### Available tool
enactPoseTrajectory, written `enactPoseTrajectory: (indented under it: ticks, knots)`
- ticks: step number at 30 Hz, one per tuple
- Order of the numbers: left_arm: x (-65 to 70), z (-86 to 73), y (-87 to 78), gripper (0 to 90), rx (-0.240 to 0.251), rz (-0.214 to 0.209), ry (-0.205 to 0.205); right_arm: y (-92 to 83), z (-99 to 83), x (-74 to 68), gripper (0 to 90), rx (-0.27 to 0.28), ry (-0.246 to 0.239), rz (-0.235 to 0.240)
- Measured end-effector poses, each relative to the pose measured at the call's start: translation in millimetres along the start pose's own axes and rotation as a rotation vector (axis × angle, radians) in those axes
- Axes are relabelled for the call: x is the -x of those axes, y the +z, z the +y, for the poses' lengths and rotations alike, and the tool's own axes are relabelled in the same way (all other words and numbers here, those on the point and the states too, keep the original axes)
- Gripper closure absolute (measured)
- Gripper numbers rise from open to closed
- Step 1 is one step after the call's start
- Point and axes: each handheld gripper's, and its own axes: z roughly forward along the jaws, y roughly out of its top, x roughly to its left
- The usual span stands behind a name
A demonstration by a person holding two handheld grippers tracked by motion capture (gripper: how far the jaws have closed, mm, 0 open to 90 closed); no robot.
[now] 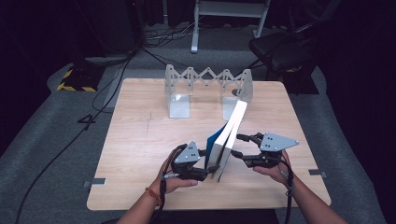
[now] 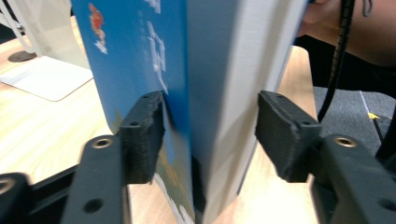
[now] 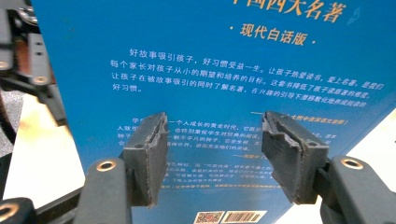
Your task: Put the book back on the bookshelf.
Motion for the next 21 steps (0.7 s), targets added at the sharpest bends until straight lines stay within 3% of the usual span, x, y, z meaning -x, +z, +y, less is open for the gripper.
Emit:
enactPoseTrajectory:
  ticks: [3, 6, 7, 12, 13, 17, 19, 21]
  knots:
    - [12.1, 1.5, 4.7, 26.1, -0.030, 0.018, 0.026, 2.7, 1.4, -3.8, 40.7, -0.008, -0.014, 0.002]
    - [21.9, 2.8, 10.8, 19.6, -0.037, 0.079, 0.014, 5.3, 2.3, -6.1, 40.9, -0.008, -0.020, -0.004]
    - [21.9, 2.8, 10.8, 18.5, -0.037, 0.079, 0.014, 5.3, 2.3, -6.1, 40.9, -0.008, -0.020, -0.004]
    - [34.7, 1.4, 25.6, 17.8, -0.075, 0.218, -0.006, 8.2, 3.2, -7.3, 40.3, -0.011, -0.020, -0.002]
    - [36.7, 0.7, 29.1, 18.7, -0.077, 0.247, -0.013, 8.5, 3.2, -7.2, 40.1, -0.011, -0.021, -0.001]
    - [36.8, -1.3, 32.9, 24.4, -0.053, 0.298, -0.038, 10.6, 2.4, -5.6, 38.6, -0.010, -0.005, 0.002]
    - [35.4, -2.4, 32.7, 34.4, -0.039, 0.332, -0.060, 11.4, 2.1, -4.2, 38.2, -0.006, -0.003, -0.015]
    - [34.4, -2.8, 31.9, 36.5, -0.032, 0.332, -0.067, 11.7, 1.9, -3.5, 38.1, -0.002, -0.001, -0.018]
